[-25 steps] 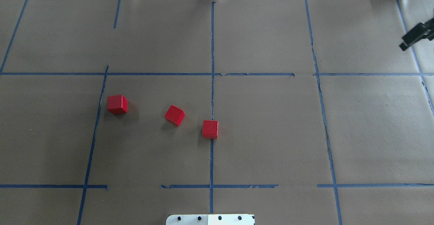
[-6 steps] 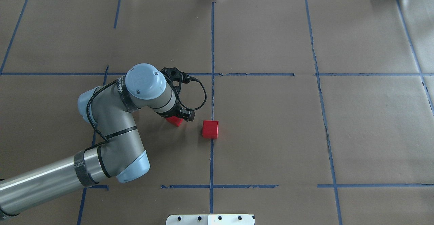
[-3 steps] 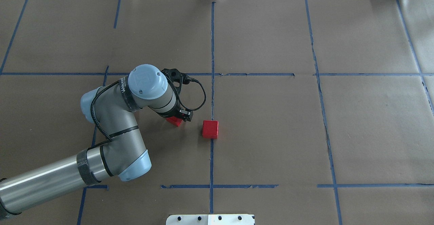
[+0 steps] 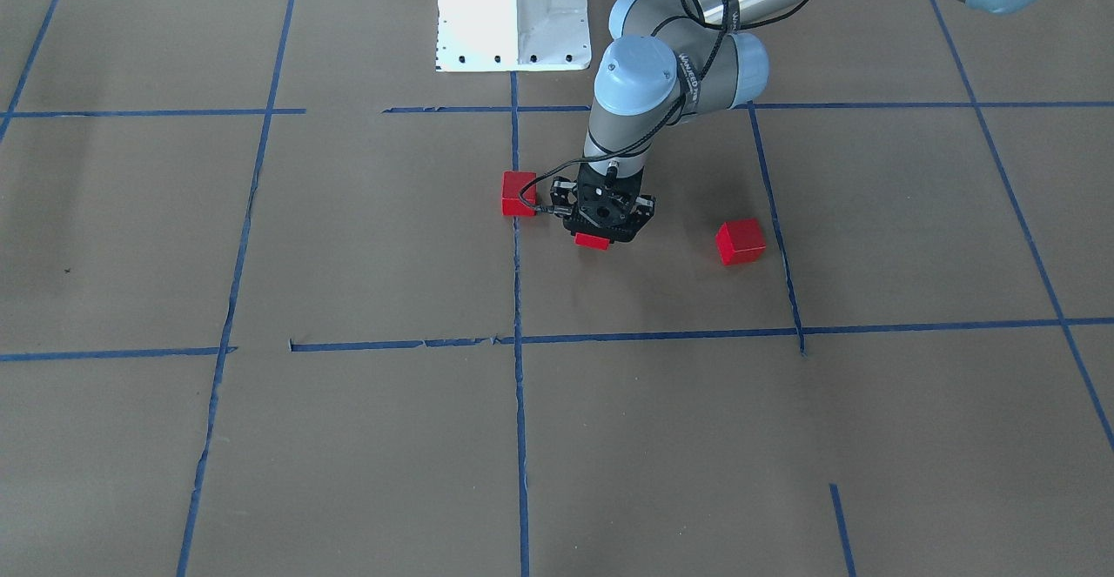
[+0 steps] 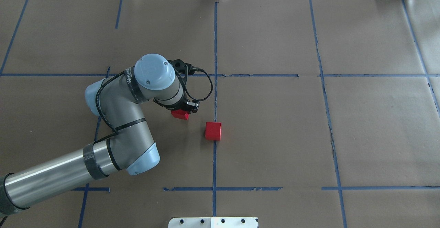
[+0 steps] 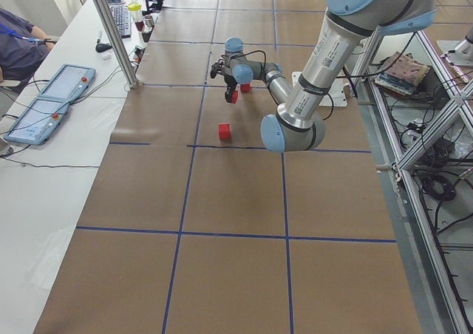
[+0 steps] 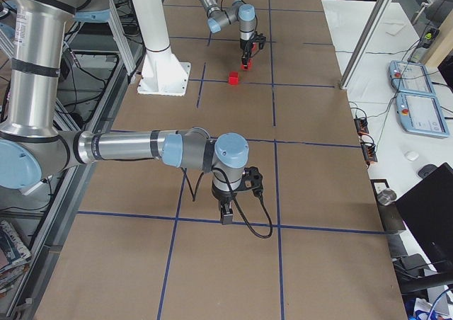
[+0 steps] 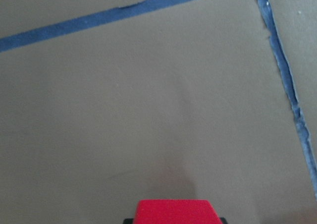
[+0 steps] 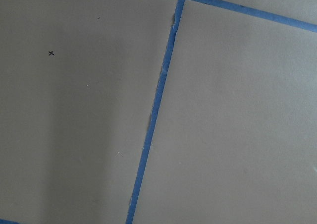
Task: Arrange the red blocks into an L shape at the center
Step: 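Carry the cube with the left gripper to just beyond the center cube, then lower the cube against the center cube's far side and open the left gripper, then move the left gripper over the remaining red cube, then close the left gripper on the red cube and lift it, then carry the cube with the left gripper toward the two-cube column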
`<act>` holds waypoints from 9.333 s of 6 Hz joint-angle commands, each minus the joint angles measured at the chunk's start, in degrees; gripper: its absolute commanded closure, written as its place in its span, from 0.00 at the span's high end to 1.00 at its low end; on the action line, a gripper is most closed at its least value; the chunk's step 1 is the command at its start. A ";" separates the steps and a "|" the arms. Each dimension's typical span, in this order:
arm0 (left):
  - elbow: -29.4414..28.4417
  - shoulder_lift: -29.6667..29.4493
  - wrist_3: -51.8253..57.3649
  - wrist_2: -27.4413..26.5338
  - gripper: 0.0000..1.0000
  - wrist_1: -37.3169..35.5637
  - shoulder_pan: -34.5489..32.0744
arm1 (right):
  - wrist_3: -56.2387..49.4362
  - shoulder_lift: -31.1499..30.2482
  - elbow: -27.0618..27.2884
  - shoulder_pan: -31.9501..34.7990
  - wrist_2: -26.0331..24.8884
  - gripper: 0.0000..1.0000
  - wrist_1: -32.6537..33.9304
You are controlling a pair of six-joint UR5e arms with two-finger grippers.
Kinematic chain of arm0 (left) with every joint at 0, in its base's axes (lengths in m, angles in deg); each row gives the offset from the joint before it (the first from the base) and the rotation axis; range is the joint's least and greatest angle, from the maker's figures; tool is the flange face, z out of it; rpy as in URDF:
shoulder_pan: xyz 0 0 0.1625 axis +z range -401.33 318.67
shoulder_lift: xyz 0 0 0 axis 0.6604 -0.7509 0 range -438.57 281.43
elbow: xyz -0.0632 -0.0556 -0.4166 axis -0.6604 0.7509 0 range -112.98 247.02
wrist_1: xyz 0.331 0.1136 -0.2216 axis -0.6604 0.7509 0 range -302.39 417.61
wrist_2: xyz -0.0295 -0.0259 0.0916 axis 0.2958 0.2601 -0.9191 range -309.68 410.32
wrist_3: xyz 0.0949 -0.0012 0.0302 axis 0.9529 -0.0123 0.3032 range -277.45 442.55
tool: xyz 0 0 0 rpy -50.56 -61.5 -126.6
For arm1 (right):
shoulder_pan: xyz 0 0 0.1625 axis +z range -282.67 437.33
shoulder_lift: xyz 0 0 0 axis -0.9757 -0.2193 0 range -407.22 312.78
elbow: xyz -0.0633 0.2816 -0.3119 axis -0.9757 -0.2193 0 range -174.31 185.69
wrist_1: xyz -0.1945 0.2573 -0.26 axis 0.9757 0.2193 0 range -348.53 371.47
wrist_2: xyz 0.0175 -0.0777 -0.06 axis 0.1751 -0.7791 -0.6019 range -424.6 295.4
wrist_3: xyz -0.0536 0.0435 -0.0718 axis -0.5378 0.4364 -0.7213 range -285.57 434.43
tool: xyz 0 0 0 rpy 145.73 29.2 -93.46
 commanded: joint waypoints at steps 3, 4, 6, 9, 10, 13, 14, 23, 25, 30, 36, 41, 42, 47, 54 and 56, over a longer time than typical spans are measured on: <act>-11.79 -12.35 -11.07 0.03 0.07 -2.87 0.73 | -0.07 0.04 -0.15 0.00 -0.02 1.00 0.00; -11.79 -12.27 -10.99 0.03 0.08 -2.87 2.14 | -0.07 0.04 -0.15 0.00 -0.02 1.00 0.00; -11.80 -12.27 -10.99 0.03 0.08 -2.87 3.82 | -0.07 0.04 -0.15 0.00 -0.02 1.00 0.00; -11.80 -12.27 -10.81 -0.06 0.08 -2.87 4.35 | -0.07 0.04 -0.24 0.00 -0.11 1.00 0.00; -11.88 -12.27 -10.81 -0.06 0.08 -2.87 4.44 | -0.07 0.13 -0.24 0.00 -0.11 1.00 0.00; -11.88 -12.36 -10.90 -0.06 0.09 -2.78 4.52 | -0.07 0.22 -0.33 0.00 -0.11 1.00 0.00; -11.88 -12.27 -10.81 -0.06 0.11 -2.78 4.70 | -0.07 0.22 -0.33 0.00 -0.11 1.00 0.00; -10.74 -12.18 -10.20 -0.15 1.00 -2.61 4.53 | 0.02 0.74 -0.41 0.00 -0.20 1.00 0.00; -6.73 -11.66 -9.85 0.29 1.00 -6.18 1.12 | 0.11 0.74 -0.33 0.00 -0.11 1.00 0.00; 16.93 10.90 3.07 9.69 1.00 -16.15 -14.44 | 0.11 0.74 -0.41 0.00 -0.02 1.00 0.00; 8.09 18.49 -2.90 9.52 1.00 1.58 -12.27 | 0.11 0.66 -0.50 0.00 -0.02 1.00 0.00; 4.38 17.27 -8.67 9.70 0.24 4.25 -9.10 | 0.11 0.66 -0.50 0.00 -0.02 1.00 0.00; 4.81 15.96 -9.66 9.52 0.04 3.90 -9.19 | 0.11 0.66 -0.50 0.00 -0.02 1.00 0.00; 5.87 4.80 -78.92 4.43 0.09 -1.68 -6.23 | 0.11 0.66 -0.59 0.00 -0.02 1.00 0.00; -1.86 -4.45 -95.27 0.29 0.11 -4.30 3.38 | 0.11 0.66 -0.41 0.00 -0.02 1.00 0.00; -2.30 -4.62 -95.36 0.29 0.11 -4.10 3.47 | 0.11 0.66 -0.50 0.00 -0.02 1.00 0.00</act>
